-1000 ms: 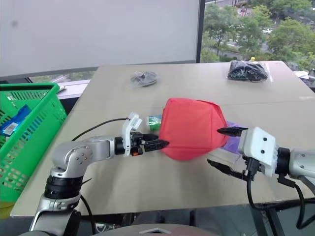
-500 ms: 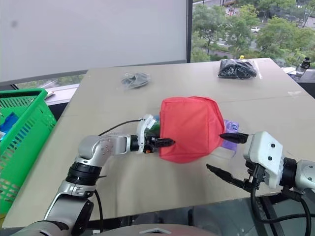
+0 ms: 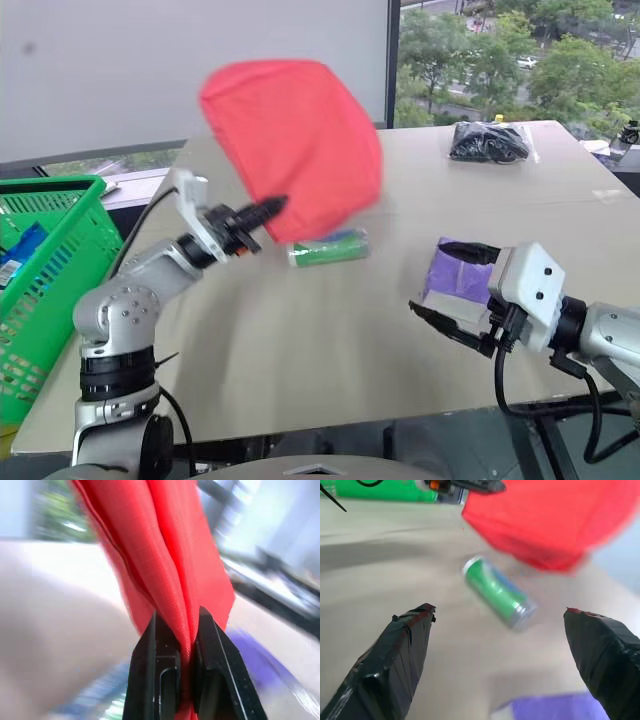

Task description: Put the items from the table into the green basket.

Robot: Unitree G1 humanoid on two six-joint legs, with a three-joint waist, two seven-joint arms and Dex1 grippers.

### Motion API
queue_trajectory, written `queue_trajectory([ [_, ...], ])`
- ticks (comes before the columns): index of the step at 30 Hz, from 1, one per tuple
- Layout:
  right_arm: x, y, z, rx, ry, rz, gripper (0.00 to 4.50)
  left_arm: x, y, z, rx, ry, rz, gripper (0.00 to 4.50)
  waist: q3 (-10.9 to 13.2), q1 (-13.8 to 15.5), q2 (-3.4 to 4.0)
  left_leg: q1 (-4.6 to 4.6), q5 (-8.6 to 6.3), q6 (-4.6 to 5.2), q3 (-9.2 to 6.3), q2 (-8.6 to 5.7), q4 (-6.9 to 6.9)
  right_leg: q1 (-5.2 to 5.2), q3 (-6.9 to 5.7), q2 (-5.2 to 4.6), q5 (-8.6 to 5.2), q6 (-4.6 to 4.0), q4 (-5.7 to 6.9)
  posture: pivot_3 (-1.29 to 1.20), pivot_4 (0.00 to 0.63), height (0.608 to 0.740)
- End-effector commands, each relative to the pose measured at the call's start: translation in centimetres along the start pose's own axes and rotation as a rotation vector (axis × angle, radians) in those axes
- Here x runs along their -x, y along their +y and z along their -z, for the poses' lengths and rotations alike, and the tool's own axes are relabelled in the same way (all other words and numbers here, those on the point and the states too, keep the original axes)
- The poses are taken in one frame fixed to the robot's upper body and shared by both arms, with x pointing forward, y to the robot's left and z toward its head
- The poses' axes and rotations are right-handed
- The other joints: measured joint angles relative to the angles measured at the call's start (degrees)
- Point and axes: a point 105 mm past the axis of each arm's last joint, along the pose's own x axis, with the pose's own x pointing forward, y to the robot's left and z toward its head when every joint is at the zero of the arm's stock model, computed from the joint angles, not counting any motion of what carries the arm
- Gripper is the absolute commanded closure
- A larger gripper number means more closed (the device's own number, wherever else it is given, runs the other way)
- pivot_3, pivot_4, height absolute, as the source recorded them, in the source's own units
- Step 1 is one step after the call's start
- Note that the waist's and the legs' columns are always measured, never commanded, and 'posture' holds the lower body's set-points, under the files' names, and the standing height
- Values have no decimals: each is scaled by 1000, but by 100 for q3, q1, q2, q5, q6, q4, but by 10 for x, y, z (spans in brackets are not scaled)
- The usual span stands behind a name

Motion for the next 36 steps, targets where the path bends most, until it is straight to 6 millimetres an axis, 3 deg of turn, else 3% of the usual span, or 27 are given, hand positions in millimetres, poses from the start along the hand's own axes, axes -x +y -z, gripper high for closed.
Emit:
queue_trajectory([
  [1, -9, -6, -6, 50, -45, -5, 0, 10, 54, -24, 71, -76, -267, 4452, -1, 18, 0, -2, 1, -2, 0, -1, 0, -3, -1, 0, 0, 0, 0, -15, 0, 740],
  [4, -13, -10, -4, 64, -49, -18, 0, 12, 84, -21, 151, -54, -428, 4452, -2, 124, -13, -12, 12, -21, -7, -5, 0, -16, -6, -7, 1, 0, 1, 1, 0, 740],
  [6, -15, -11, -4, 65, -53, -23, 0, 11, 99, -1, 206, 39, -512, 4452, -9, 199, -25, -29, 12, -22, -10, -10, 0, -35, -8, -15, 2, 0, 3, 11, 0, 740],
  [8, -17, -11, -3, 67, -57, -29, 0, 8, 101, 16, 233, 133, -508, 4452, -10, 282, -27, -39, 11, -23, -15, -11, -2, -46, -12, -18, 3, -1, 2, 14, 0, 740],
  [12, -18, -10, -1, 73, -52, -33, 0, 10, 102, 33, 385, 217, -527, 2902, -10, 354, -31, -53, 11, -24, -25, -15, -5, -58, -22, -27, 3, -2, 1, -9, 0, 740],
  [16, -13, -9, 2, 69, -38, -19, 0, 31, 104, 25, 377, 215, -557, 991, -11, 290, -34, -55, 12, -25, -26, -13, -4, -61, -23, -30, 3, -2, 5, -23, 0, 740],
  [18, -11, -8, 3, 66, -34, -14, 0, 41, 95, 14, 274, 220, -497, 55, -11, 236, -34, -55, 11, -26, -25, -12, -5, -63, -19, -30, 3, -2, 6, -28, 0, 740],
  [21, -9, -6, 4, 59, -29, -9, 0, 49, 59, -5, 86, 218, -278, 20, -11, 127, -33, -52, 11, -27, -17, -10, -15, -67, -11, -30, 3, -3, 8, -31, 0, 740],
  [23, -6, -5, 5, 59, -19, -5, 0, 57, 21, -18, -67, 240, -60, 20, -11, 135, -34, -53, 12, -28, -16, -10, -17, -70, -12, -32, 3, -4, 7, -20, 0, 740],
  [25, -3, -6, 8, 54, -5, 0, 0, 59, -14, -13, -219, 350, 144, 20, -10, 155, -31, -53, 11, -28, -15, -10, -17, -68, -14, -35, 2, -4, 7, -13, 0, 740],
  [27, -2, -6, 9, 49, 4, 3, 0, 53, -32, -2, -321, 446, 275, 20, -9, 232, -17, -48, 12, -28, -14, -15, -17, -60, -20, -42, 2, -5, 5, -17, 0, 740],
  [30, -2, -6, 10, 49, 10, 7, 0, 29, -39, 16, -435, 546, 397, 20, -9, 335, 22, -20, 13, -25, -9, -32, -18, -27, -20, -50, 0, -3, 0, -27, 0, 740],
  [36, 6, -4, 13, 48, 55, 17, 0, -34, -18, 60, -631, 751, 525, 20, -7, 237, 19, -14, 8, -8, 15, -43, -15, 10, -11, 20, -2, -3, 0, -101, 0, 740],
])
